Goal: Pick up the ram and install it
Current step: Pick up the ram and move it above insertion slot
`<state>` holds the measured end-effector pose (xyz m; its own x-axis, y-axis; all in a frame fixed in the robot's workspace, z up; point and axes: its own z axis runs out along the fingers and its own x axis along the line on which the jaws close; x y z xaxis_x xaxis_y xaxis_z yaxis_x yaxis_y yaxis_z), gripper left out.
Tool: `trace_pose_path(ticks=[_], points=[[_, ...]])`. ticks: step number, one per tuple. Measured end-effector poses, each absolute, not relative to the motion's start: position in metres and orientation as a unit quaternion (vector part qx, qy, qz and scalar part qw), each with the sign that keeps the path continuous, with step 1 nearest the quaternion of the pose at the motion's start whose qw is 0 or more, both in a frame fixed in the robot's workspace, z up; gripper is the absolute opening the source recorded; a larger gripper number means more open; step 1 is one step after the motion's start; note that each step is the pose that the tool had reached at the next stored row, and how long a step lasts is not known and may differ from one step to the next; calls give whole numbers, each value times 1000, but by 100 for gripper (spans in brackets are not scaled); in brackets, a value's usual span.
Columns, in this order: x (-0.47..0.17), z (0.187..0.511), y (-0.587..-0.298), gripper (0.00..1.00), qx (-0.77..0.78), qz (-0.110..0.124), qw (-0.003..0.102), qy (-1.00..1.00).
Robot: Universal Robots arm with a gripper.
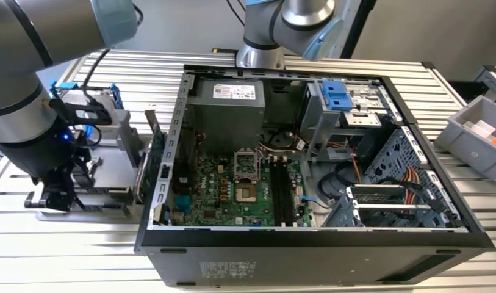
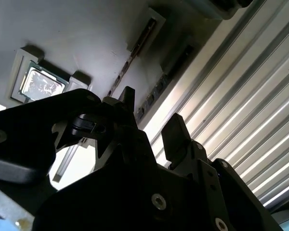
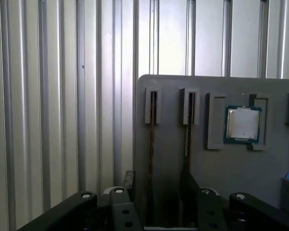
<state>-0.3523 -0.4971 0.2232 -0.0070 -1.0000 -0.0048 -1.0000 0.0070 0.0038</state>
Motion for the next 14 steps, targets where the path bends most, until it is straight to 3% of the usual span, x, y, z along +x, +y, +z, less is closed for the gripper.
trace_pose_path(ticks=[14], points=[[-354, 201, -497, 100, -705, 0, -3, 710]])
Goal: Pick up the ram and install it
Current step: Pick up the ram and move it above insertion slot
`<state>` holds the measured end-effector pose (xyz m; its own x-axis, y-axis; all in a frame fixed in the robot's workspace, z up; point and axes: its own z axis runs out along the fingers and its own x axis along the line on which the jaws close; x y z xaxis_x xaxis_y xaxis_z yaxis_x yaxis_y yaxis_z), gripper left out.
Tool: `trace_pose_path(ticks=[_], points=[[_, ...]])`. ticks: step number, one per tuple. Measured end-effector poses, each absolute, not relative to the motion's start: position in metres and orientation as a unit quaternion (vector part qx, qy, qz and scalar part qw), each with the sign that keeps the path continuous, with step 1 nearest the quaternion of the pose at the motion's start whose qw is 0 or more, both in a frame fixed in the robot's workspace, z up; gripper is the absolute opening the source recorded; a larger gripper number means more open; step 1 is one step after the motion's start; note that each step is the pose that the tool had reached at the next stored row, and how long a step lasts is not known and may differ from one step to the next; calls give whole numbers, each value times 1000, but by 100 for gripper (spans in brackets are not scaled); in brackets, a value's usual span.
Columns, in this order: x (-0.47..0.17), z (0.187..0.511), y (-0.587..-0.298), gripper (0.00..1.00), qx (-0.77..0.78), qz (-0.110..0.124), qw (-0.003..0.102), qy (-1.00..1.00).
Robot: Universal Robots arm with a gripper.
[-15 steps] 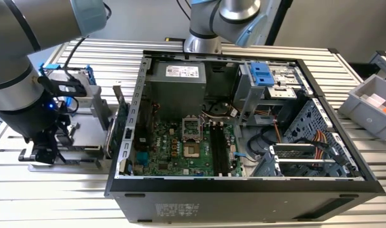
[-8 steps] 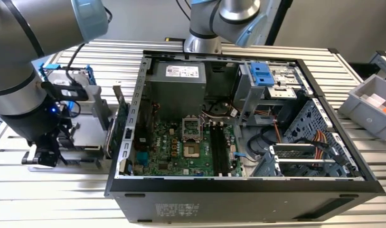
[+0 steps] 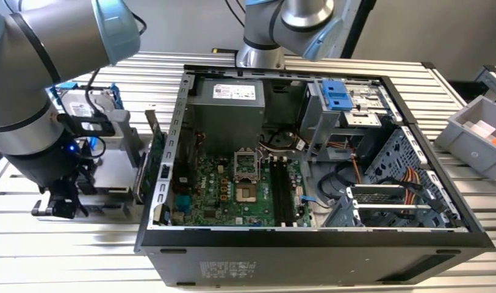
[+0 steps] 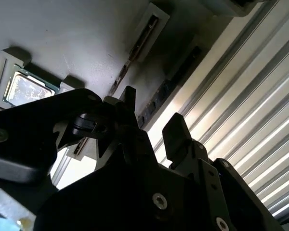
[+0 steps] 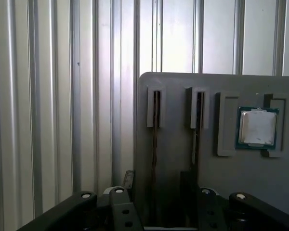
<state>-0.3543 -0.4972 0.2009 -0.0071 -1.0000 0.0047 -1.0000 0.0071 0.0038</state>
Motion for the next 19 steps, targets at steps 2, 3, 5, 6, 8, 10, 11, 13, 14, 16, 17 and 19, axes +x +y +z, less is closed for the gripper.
trace_pose_path(ticks=[2, 3, 5, 6, 8, 10, 11, 13, 14, 16, 17, 19], points=[[-355, 198, -497, 100, 705, 1, 3, -709], [-355, 196, -497, 100, 705, 1, 4, -709], [-356, 194, -497, 100, 705, 1, 4, -709], [-356, 194, -497, 100, 705, 1, 4, -709], [-357, 193, -497, 100, 706, 1, 4, -708], [-357, 193, -497, 100, 707, 1, 4, -707], [-357, 193, -497, 100, 707, 1, 4, -707], [-357, 193, -497, 100, 707, 1, 4, -707], [-357, 193, -497, 100, 707, 1, 4, -707], [-357, 193, -497, 100, 707, 1, 4, -707], [-357, 193, -497, 100, 707, 1, 4, -707], [-357, 193, -497, 100, 707, 1, 4, -707]])
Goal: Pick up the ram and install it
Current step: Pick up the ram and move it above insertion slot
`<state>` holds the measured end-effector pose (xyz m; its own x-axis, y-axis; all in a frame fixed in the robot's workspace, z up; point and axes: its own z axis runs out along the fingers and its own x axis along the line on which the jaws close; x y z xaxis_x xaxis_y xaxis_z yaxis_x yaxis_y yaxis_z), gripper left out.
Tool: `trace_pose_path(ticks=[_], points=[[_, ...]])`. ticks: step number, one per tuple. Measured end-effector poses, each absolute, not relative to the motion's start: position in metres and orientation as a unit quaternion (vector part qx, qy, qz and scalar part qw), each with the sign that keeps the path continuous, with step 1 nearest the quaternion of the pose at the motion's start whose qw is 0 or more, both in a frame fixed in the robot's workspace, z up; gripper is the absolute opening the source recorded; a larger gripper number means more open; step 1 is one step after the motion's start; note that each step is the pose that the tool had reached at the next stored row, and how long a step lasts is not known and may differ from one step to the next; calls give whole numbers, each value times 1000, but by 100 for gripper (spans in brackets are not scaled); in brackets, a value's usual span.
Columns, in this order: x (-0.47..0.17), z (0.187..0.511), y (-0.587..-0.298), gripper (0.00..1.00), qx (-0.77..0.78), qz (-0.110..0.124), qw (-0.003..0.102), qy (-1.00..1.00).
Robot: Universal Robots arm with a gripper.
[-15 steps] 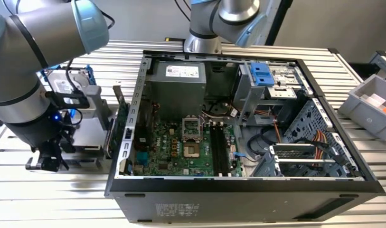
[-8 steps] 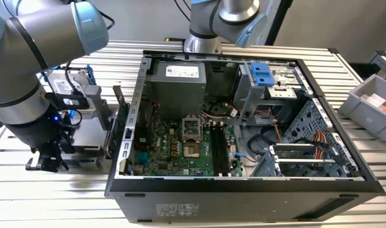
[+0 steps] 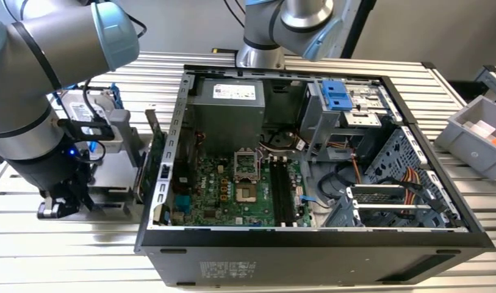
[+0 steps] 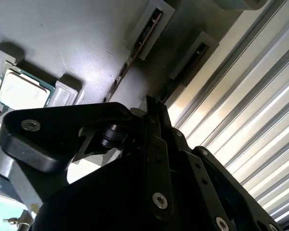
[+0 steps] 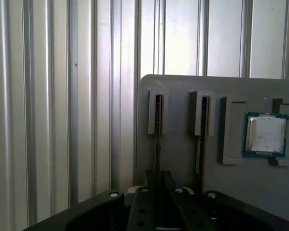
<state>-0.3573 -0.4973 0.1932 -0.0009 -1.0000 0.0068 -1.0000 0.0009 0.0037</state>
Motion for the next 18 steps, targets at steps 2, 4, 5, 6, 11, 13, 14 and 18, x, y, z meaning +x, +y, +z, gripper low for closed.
trace_pose_path(ticks=[2, 4, 5, 6, 11, 13, 14, 18], points=[[-357, 193, -497, 100, 707, 1, 4, -707], [-357, 193, -497, 100, 707, 1, 4, -707], [-357, 193, -497, 100, 707, 1, 4, -707], [-357, 193, -497, 100, 707, 1, 4, -707], [-357, 193, -497, 0, 707, 1, 4, -707], [-357, 193, -497, 0, 707, 1, 4, -707], [-357, 193, -497, 0, 707, 1, 4, -707], [-357, 193, -497, 0, 707, 1, 4, -708]])
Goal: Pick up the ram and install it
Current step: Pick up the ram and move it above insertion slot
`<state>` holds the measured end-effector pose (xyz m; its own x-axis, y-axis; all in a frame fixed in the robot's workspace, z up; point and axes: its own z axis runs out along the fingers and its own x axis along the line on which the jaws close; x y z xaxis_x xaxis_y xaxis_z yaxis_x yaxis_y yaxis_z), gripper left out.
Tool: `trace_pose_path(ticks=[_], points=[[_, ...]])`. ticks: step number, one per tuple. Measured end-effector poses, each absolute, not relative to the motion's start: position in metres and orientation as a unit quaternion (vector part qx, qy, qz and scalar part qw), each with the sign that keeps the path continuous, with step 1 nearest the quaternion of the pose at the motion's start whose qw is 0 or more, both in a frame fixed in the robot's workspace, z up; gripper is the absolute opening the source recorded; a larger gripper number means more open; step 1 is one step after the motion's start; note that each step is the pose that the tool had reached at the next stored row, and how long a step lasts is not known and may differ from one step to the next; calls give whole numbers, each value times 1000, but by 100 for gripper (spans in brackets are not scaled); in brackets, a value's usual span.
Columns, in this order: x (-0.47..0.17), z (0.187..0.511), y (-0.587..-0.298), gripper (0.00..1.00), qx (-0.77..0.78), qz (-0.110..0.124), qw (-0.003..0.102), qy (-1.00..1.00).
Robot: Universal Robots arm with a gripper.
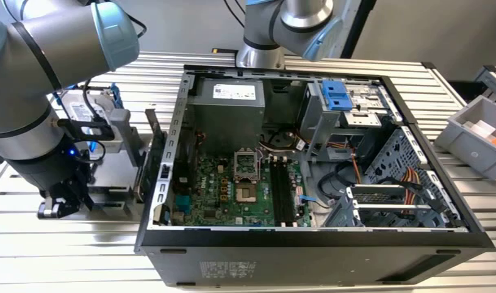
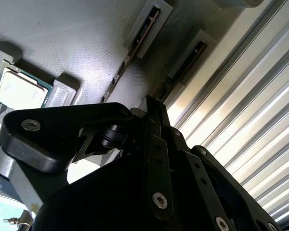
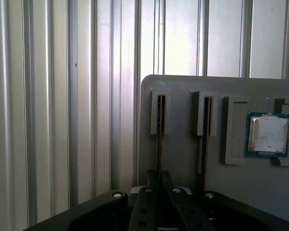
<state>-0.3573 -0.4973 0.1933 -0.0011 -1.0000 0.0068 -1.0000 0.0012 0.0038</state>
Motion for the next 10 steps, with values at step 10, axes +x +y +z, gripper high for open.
trace_pose_path(ticks=[10], points=[[-357, 199, -497, 0, 707, 1, 4, -708]])
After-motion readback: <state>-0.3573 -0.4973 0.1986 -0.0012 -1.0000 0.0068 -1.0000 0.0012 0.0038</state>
